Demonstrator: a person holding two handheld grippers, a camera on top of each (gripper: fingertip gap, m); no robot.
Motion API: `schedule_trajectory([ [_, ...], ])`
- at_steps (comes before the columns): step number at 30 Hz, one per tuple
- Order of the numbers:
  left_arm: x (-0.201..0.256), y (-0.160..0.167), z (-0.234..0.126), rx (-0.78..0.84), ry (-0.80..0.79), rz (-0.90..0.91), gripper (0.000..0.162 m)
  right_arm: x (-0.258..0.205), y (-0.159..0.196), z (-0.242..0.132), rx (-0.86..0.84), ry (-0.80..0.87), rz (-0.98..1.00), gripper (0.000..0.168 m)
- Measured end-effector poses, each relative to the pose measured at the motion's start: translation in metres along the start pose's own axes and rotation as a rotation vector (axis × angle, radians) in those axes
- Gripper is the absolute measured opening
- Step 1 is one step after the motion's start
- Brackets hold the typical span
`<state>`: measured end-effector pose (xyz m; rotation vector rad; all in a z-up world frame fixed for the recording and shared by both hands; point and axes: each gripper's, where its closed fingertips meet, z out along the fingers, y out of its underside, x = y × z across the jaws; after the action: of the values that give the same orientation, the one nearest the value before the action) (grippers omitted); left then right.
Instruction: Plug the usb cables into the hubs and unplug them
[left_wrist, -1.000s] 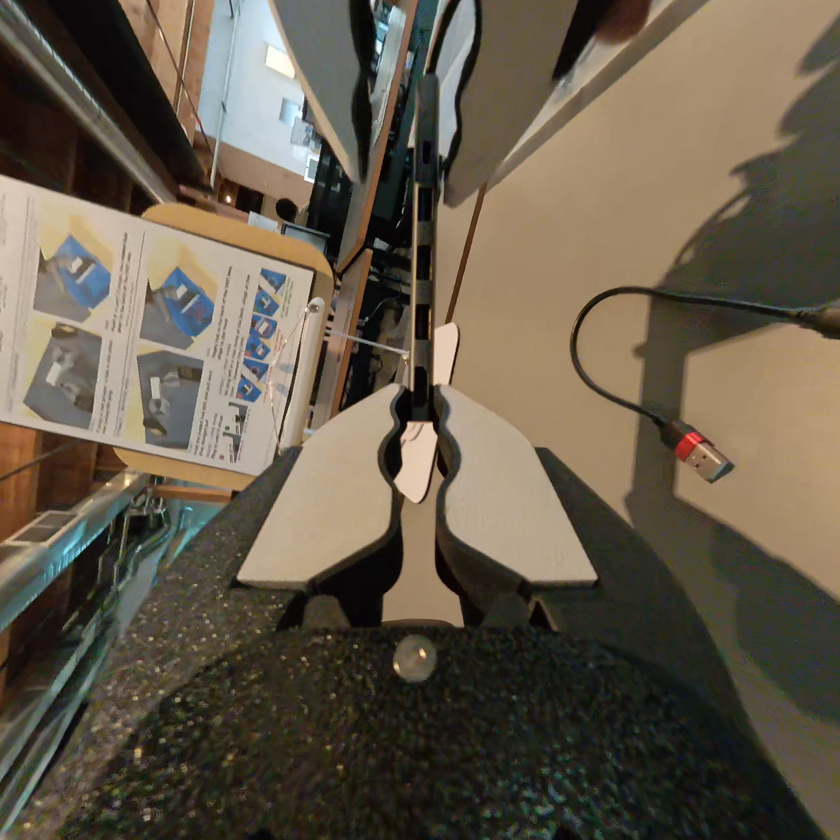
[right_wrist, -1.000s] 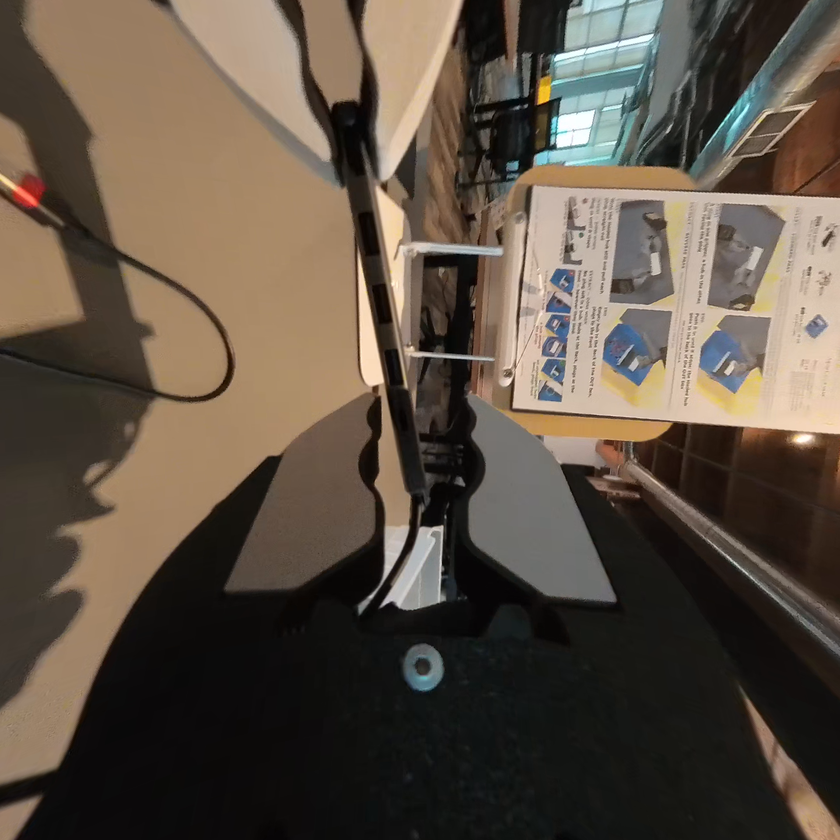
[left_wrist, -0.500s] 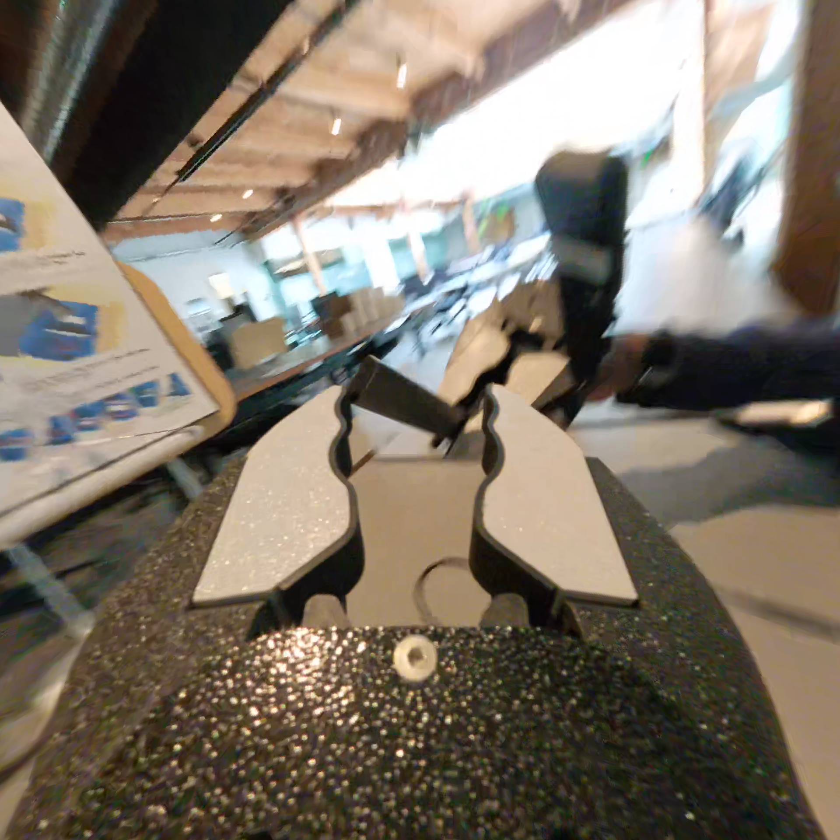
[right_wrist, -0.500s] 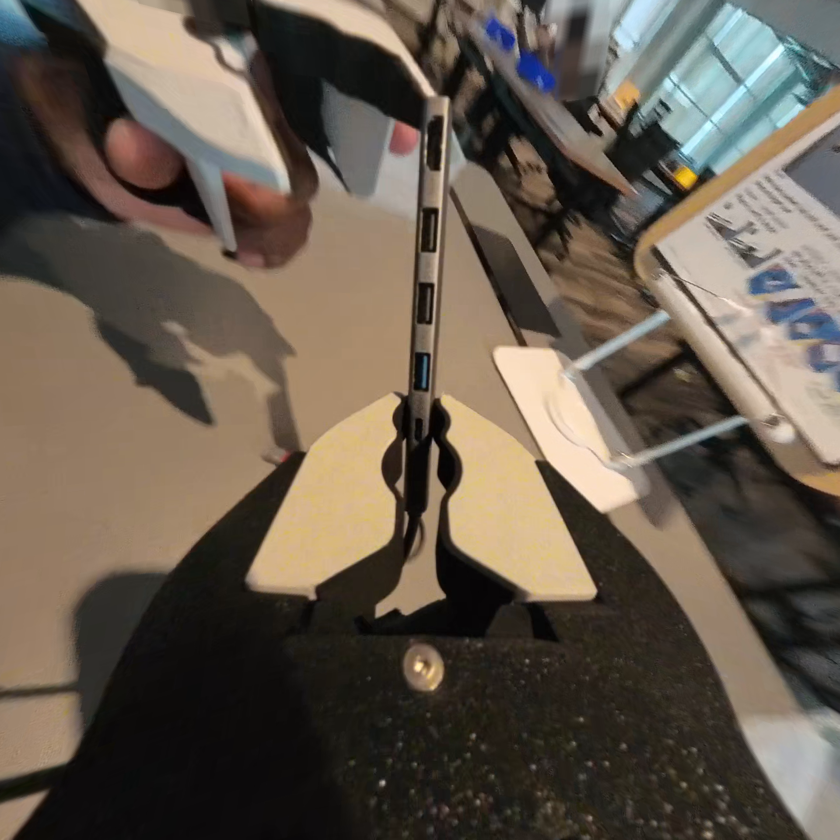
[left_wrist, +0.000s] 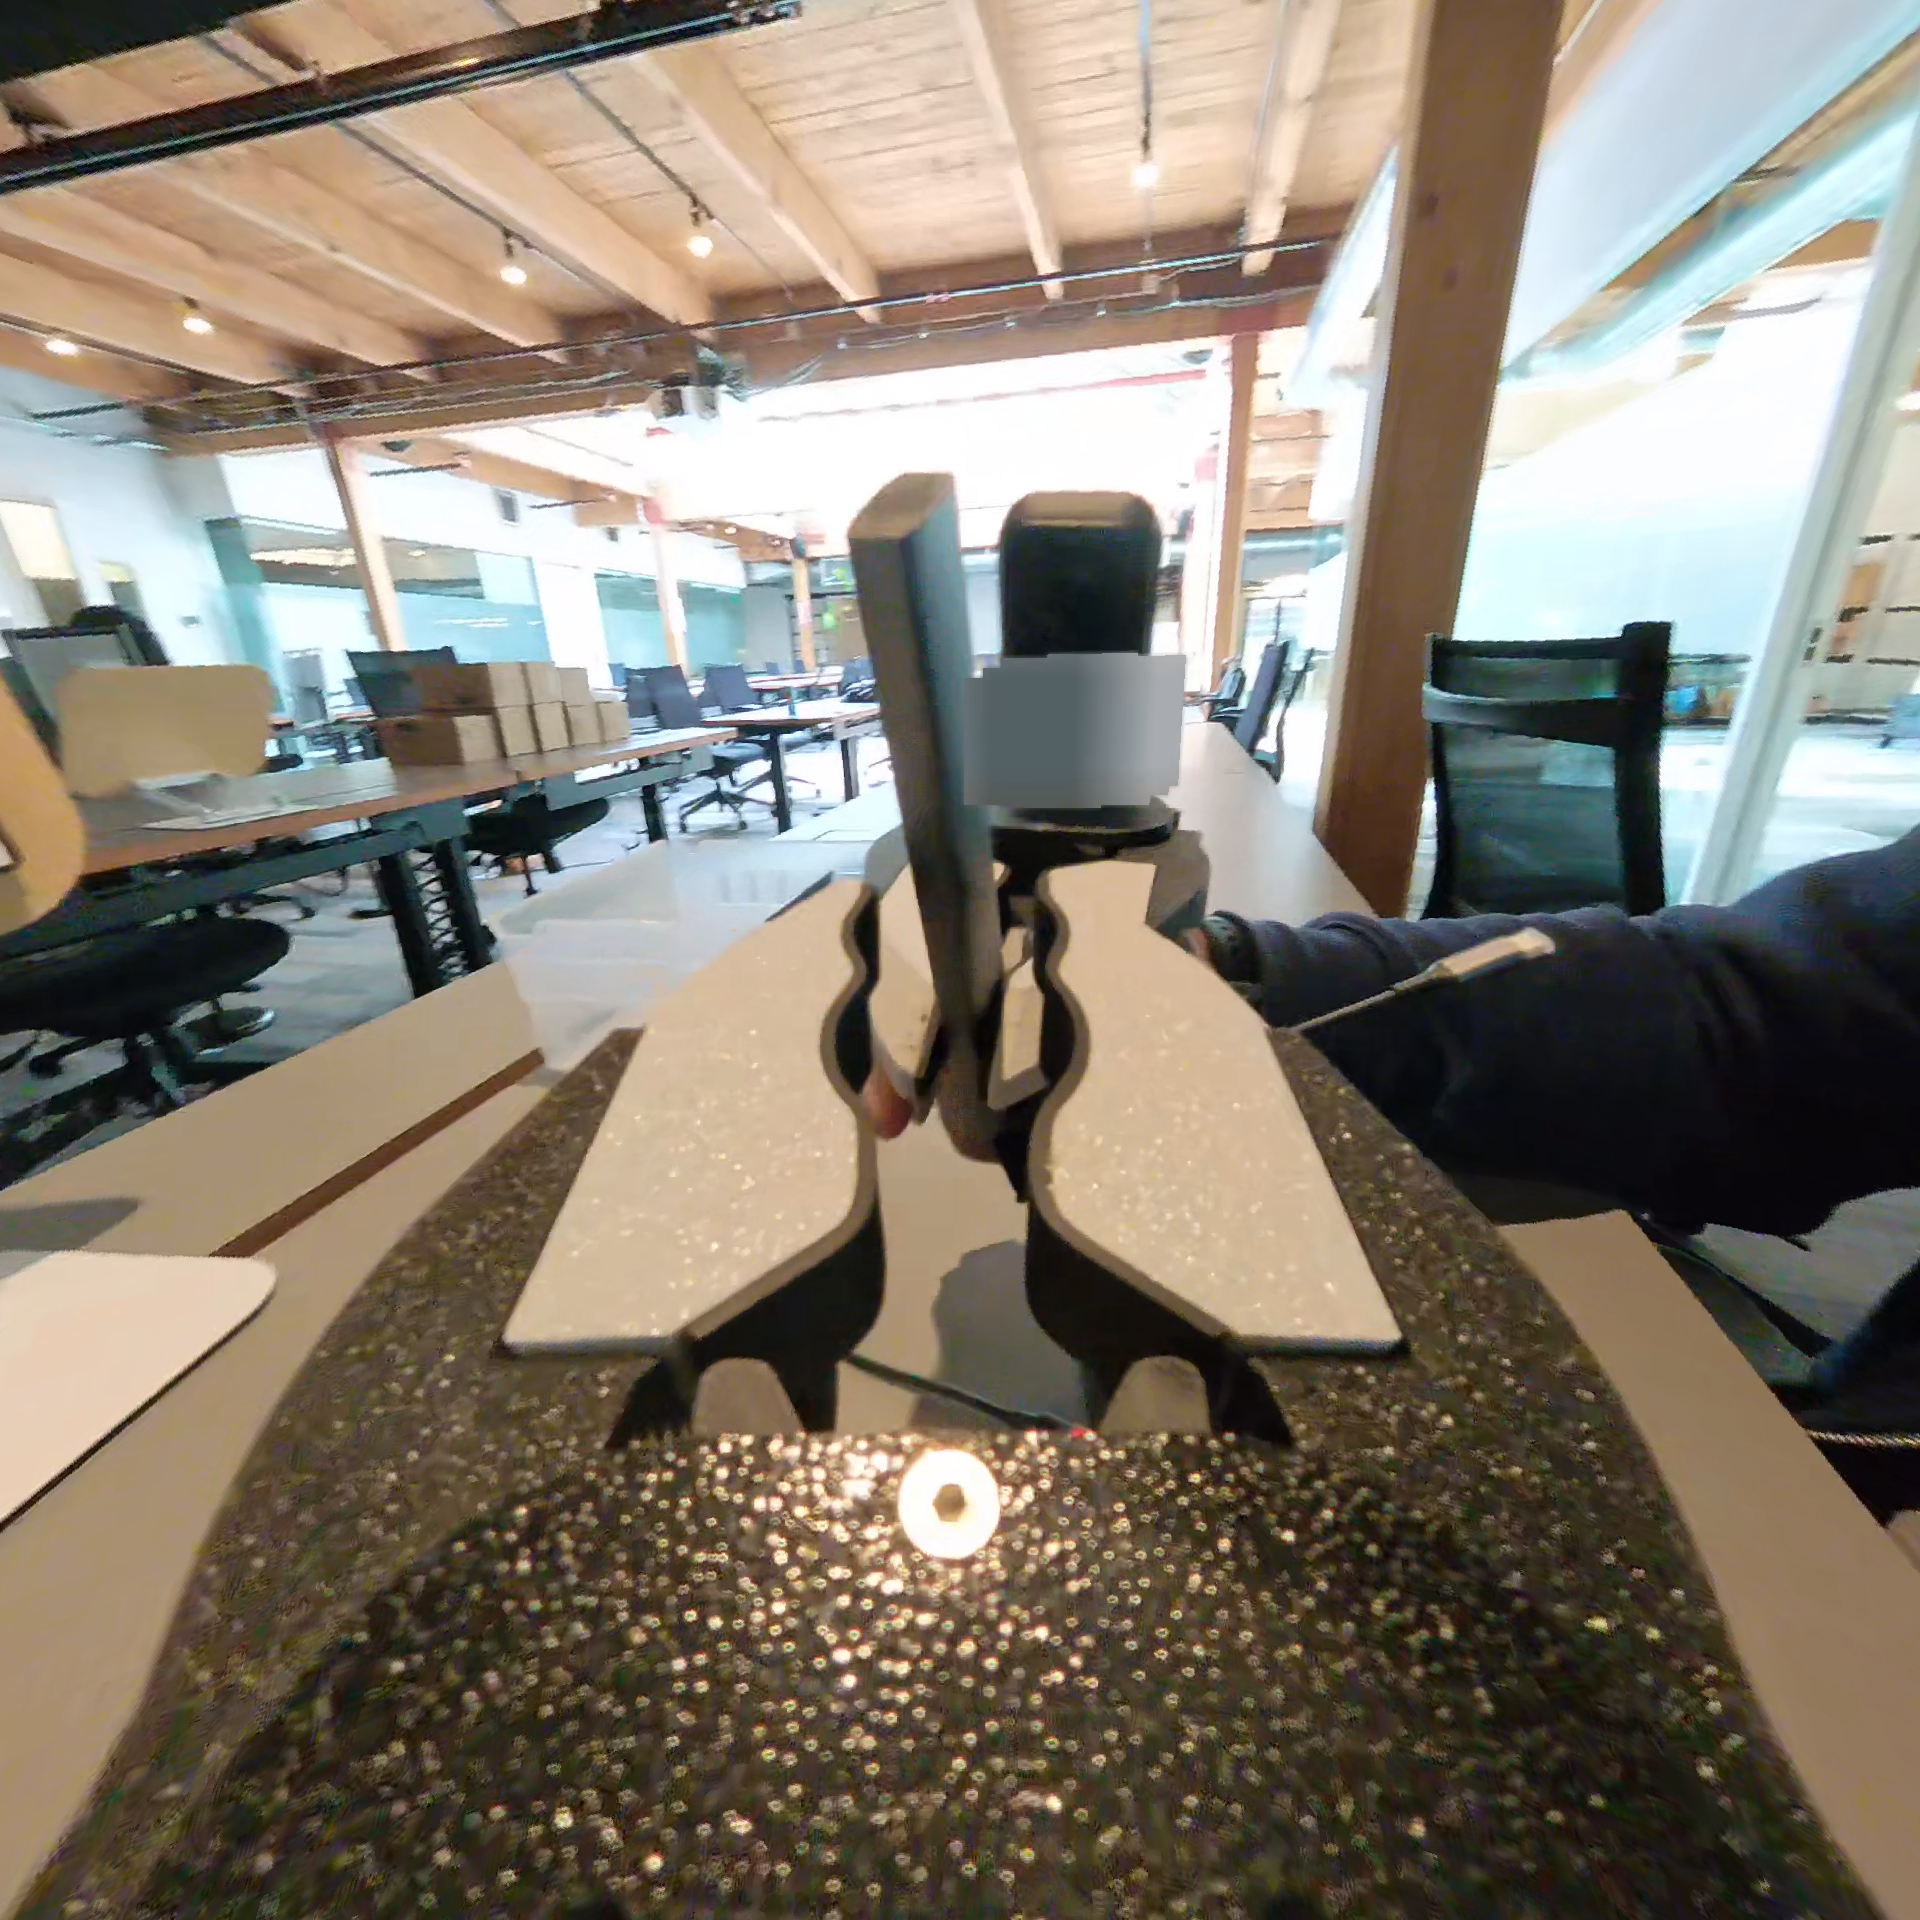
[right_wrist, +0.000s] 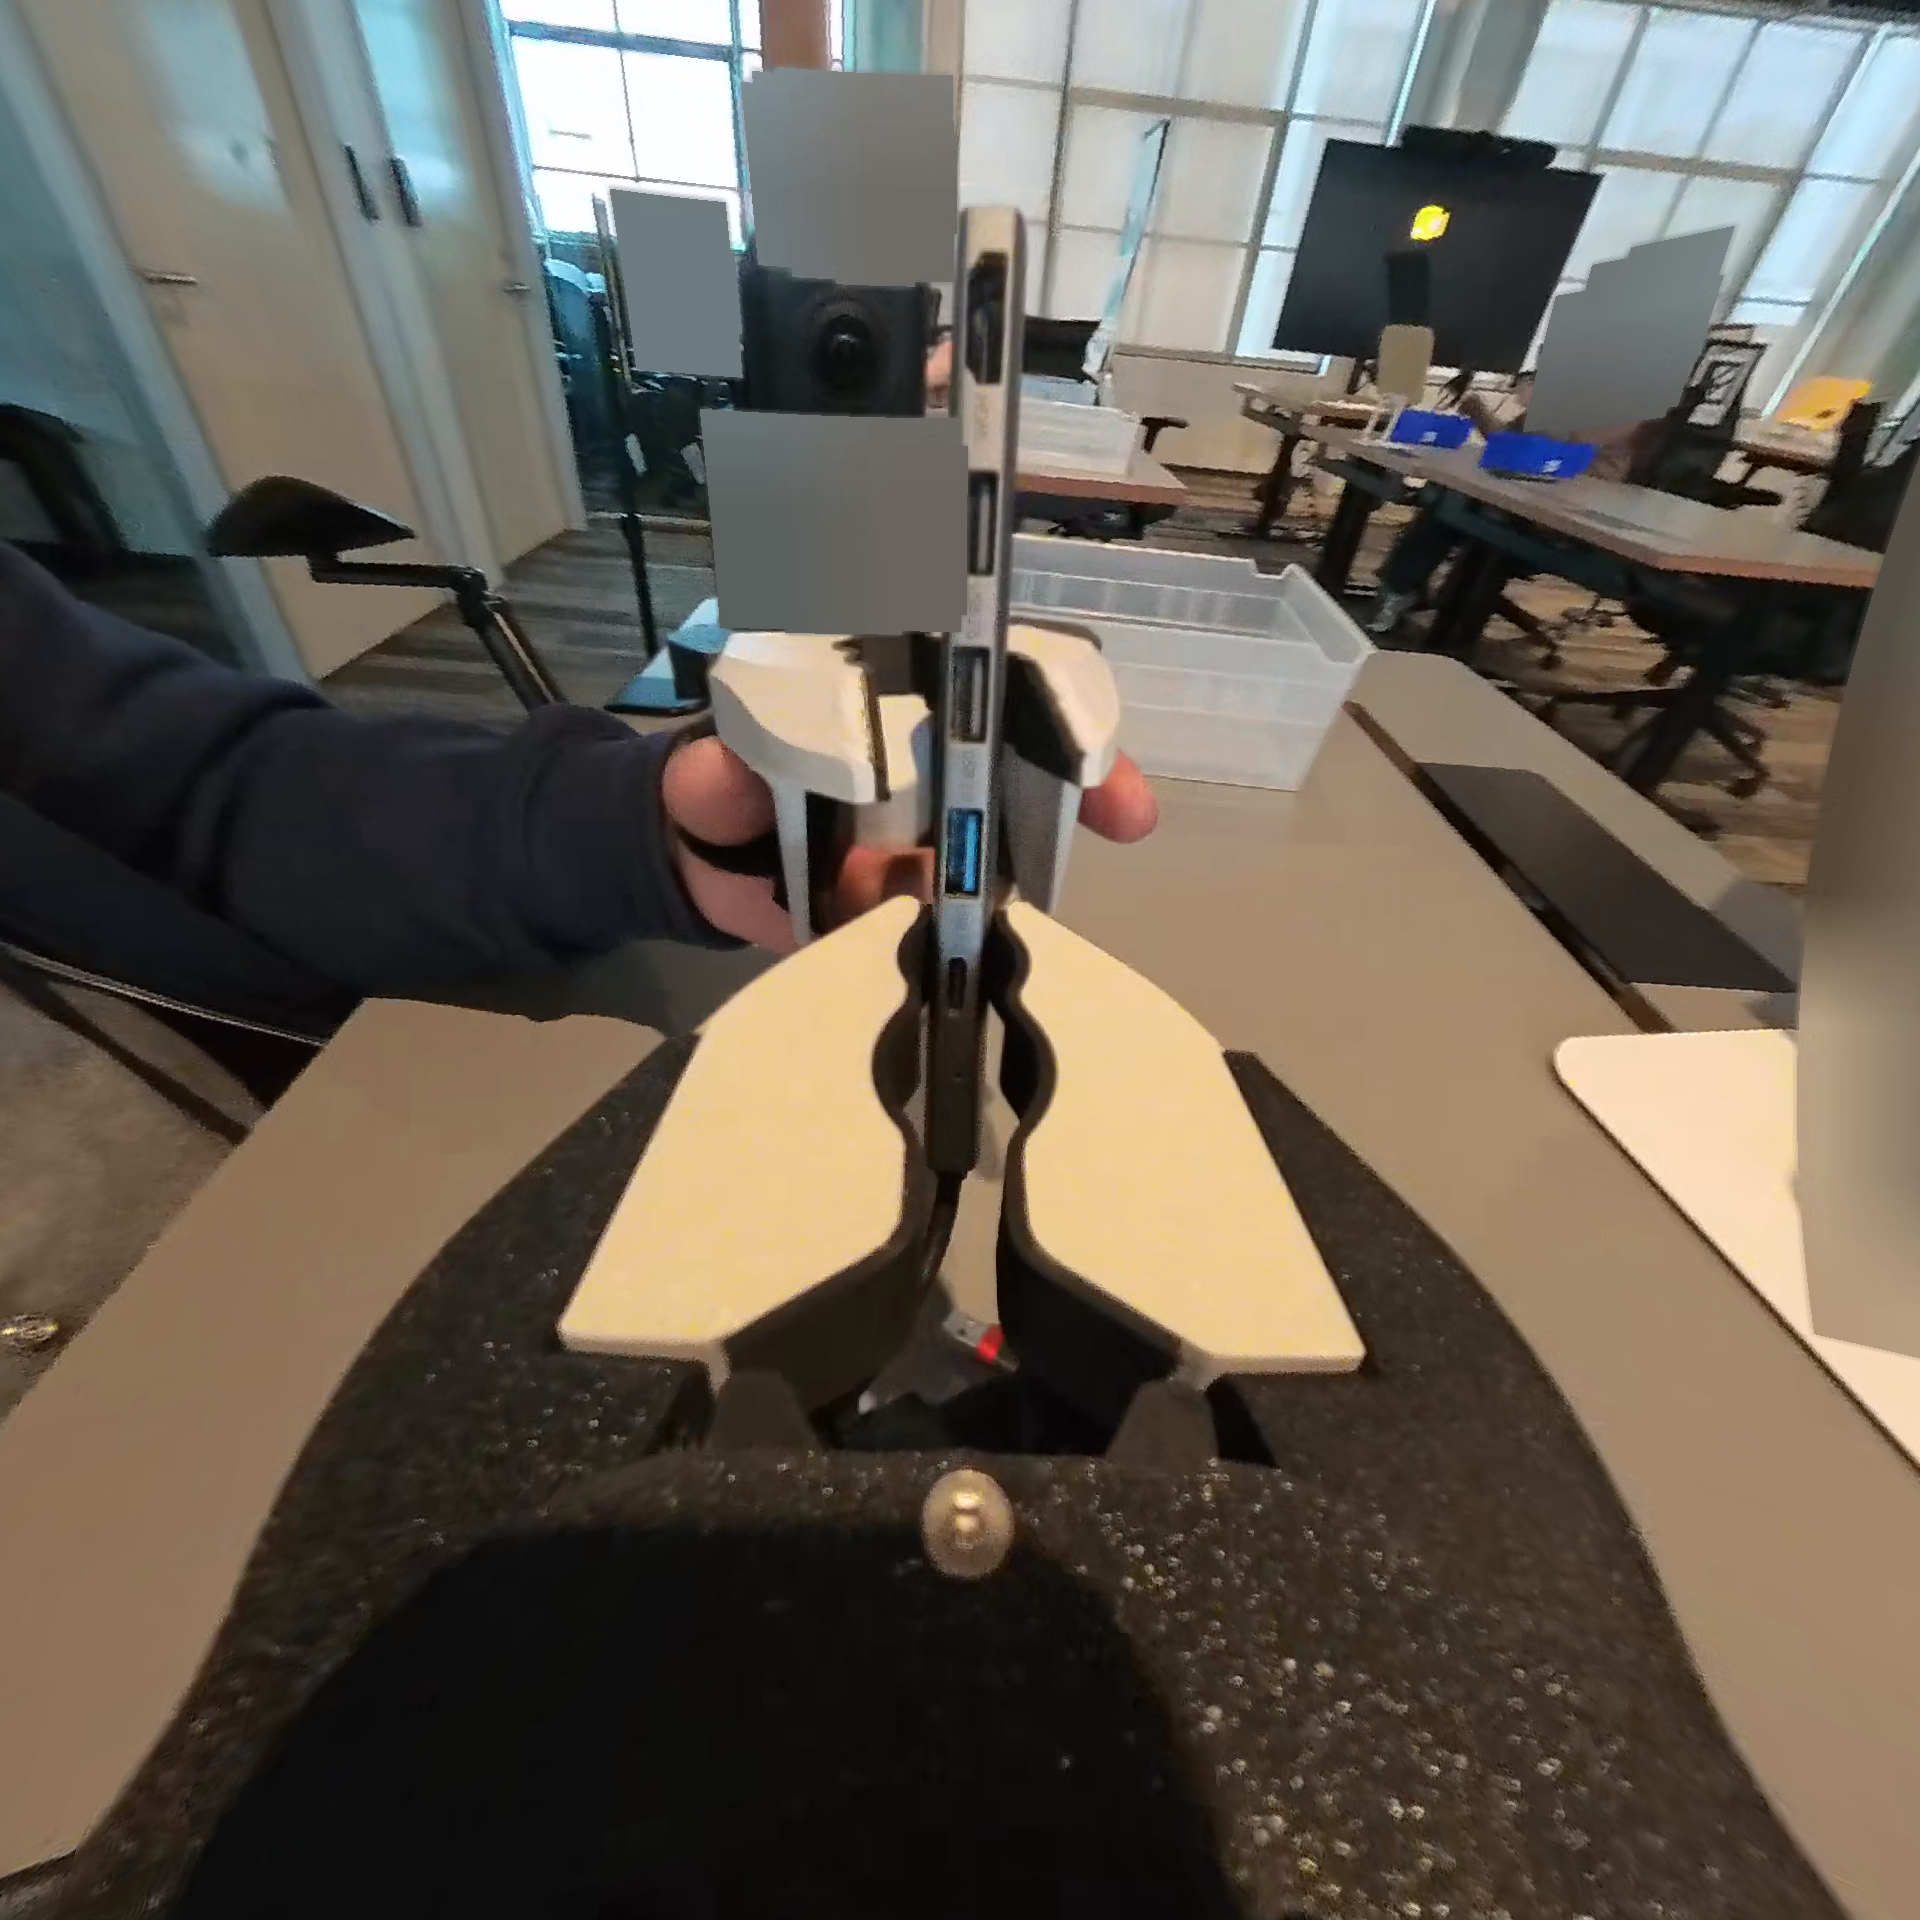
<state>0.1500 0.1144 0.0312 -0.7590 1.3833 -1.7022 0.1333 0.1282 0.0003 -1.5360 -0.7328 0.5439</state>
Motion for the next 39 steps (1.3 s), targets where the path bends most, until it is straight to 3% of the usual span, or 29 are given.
schedule_trajectory([
  [3, 0.004, 0.000, 0.000, 0.015, 0.034, -0.011, 0.013, -0.006, 0.002, 0.003, 0.010, -0.050, 0.035, 0.009],
  [8, 0.000, 0.007, -0.003, -0.025, 0.025, -0.004, 0.009, 0.000, 0.011, 0.004, -0.041, -0.012, 0.022, 0.011],
  [13, -0.011, -0.017, -0.017, 0.054, -0.043, 0.028, 0.009, 0.020, 0.037, -0.011, -0.219, 0.089, -0.101, 0.039],
  [18, -0.014, -0.038, -0.036, 0.098, -0.005, 0.025, 0.009, 0.038, 0.036, -0.043, -0.311, 0.183, -0.146, 0.042],
  [23, 0.001, -0.042, -0.051, 0.062, 0.133, 0.051, 0.009, 0.035, 0.003, -0.060, -0.209, 0.214, -0.201, 0.051],
  [28, -0.007, -0.044, -0.055, 0.067, 0.094, 0.033, 0.009, 0.019, -0.030, -0.058, 0.062, 0.110, -0.115, 0.043],
  [33, -0.017, -0.043, -0.056, 0.068, 0.049, 0.010, 0.009, 0.019, -0.029, -0.058, 0.044, 0.115, -0.145, 0.045],
  [36, -0.020, -0.049, -0.064, 0.083, 0.035, 0.021, 0.009, 0.036, -0.020, -0.068, -0.076, 0.227, -0.154, 0.039],
  [39, -0.014, -0.055, -0.076, 0.090, 0.109, 0.022, 0.009, 0.053, 0.015, -0.080, -0.375, 0.350, -0.242, 0.035],
])
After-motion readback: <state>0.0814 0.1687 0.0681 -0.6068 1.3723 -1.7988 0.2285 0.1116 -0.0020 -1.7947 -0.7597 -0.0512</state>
